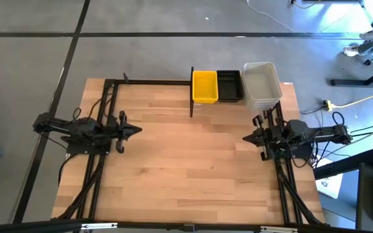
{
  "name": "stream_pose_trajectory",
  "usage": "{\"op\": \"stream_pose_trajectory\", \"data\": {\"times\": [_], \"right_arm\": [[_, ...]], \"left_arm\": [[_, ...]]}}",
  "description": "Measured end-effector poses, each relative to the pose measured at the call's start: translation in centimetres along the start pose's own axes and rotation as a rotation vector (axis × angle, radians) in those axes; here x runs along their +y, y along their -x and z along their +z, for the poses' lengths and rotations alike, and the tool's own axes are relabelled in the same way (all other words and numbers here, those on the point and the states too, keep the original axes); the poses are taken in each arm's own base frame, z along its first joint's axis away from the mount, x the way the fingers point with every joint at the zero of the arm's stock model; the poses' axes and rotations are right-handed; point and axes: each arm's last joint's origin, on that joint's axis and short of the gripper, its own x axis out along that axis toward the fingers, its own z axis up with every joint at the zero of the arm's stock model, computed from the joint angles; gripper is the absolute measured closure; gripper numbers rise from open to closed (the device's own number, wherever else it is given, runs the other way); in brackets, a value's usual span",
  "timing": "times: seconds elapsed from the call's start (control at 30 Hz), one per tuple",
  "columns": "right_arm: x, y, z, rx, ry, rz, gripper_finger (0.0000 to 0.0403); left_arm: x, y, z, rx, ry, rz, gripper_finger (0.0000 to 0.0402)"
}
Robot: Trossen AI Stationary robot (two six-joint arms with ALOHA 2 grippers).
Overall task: Stack baskets on shelf by color
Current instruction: Return to Home Position
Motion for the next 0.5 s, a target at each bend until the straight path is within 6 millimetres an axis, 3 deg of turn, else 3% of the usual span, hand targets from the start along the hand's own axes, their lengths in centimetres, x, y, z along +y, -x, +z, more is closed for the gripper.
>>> {"op": "stream_pose_trajectory", "data": {"times": [0.13, 0.5], "right_arm": [[0.0, 0.0, -0.2, 0.022, 0.030, 0.001, 0.0403], [-0.2, 0.0, -0.6, 0.074, 0.059, -0.057, 0.0399]], "left_arm": [[0.2, -0.1, -1.6, 0.060, -0.020, -0.001, 0.0401], [0.3, 0.0, -1.9, 0.091, -0.114, 0.006, 0.0401]]}}
